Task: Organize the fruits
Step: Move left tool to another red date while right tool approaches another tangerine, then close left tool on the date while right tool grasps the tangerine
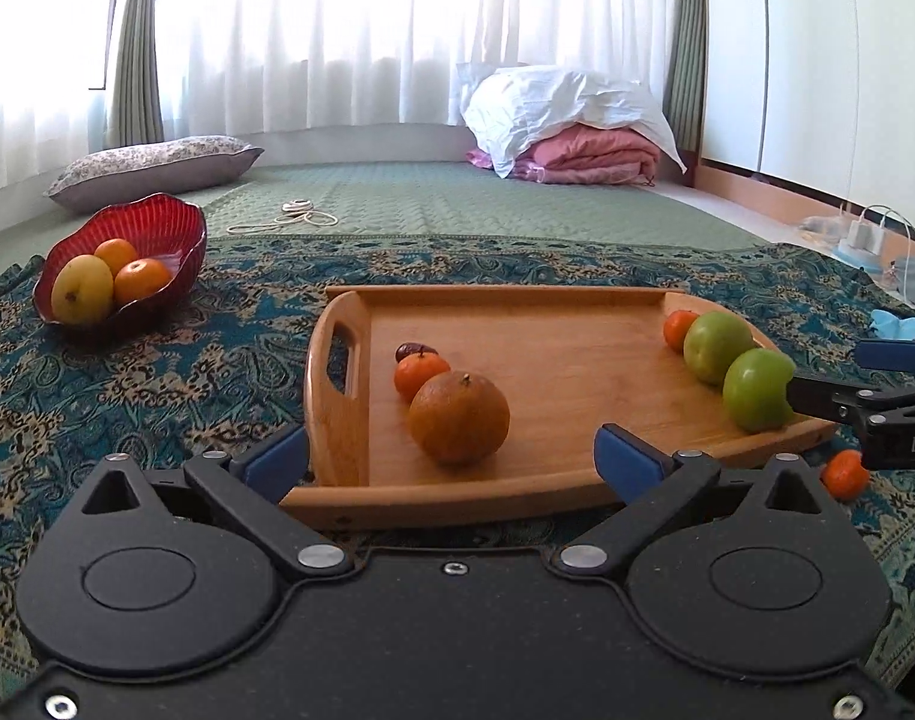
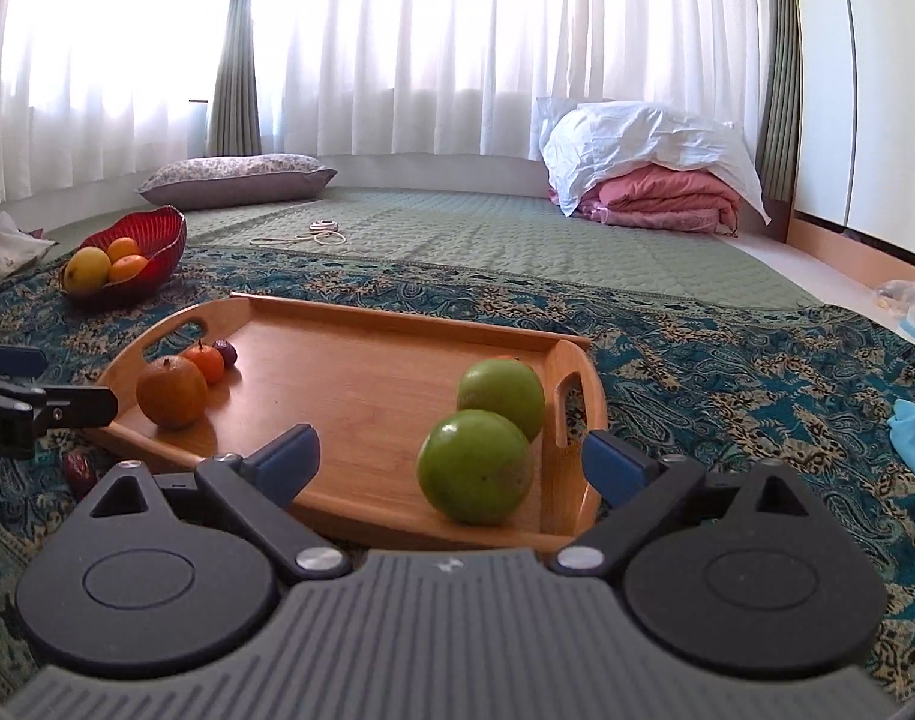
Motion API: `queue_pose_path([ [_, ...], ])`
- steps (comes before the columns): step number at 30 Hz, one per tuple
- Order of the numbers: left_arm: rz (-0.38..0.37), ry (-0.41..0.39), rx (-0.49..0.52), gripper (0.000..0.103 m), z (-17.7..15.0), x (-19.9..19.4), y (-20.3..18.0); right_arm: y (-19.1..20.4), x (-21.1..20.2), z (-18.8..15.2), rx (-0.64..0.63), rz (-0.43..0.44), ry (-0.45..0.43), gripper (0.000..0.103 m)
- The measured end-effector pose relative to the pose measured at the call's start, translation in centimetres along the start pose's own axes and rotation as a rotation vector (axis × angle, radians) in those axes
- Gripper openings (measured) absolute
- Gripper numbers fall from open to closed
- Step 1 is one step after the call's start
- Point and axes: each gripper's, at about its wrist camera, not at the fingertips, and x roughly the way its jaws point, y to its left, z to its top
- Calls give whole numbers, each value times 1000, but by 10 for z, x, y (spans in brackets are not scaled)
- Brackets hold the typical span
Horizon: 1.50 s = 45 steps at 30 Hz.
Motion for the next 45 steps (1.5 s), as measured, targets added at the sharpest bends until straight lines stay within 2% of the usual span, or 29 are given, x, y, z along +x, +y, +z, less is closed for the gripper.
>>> queue_pose_path([
  [14, 29, 35, 20, 103, -31, 0, 5, 23, -18, -37, -105, -9, -11, 100],
  [18, 10, 58, 17, 102, -36, 3, 6, 23, -21, -44, -76, 2, 5, 96],
  [21, -16, 76, 1, 98, -38, 5, 8, 23, -23, -47, -68, -10, -2, 92],
  [24, -4, 86, 1, 95, -41, 8, 8, 23, -26, -50, -80, -24, -8, 87],
  [26, -2, 94, 5, 91, -42, 10, 8, 25, -27, -52, -92, -40, -10, 85],
  [31, -28, 129, -1, 65, -43, 13, 8, 24, -23, -55, -106, -86, 12, 76],
  [34, -24, 130, 5, 58, -45, 13, 7, 22, -19, -57, -88, -105, 30, 73],
  [39, -27, 129, 7, 51, -45, 12, 8, 22, -20, -58, -101, -137, 22, 70],
  [41, -24, 128, 9, 46, -45, 12, 8, 21, -19, -58, -103, -152, 26, 69],
  [45, -19, 129, 5, 28, -44, 13, 8, 19, -16, -58, -95, -194, 31, 65],
])
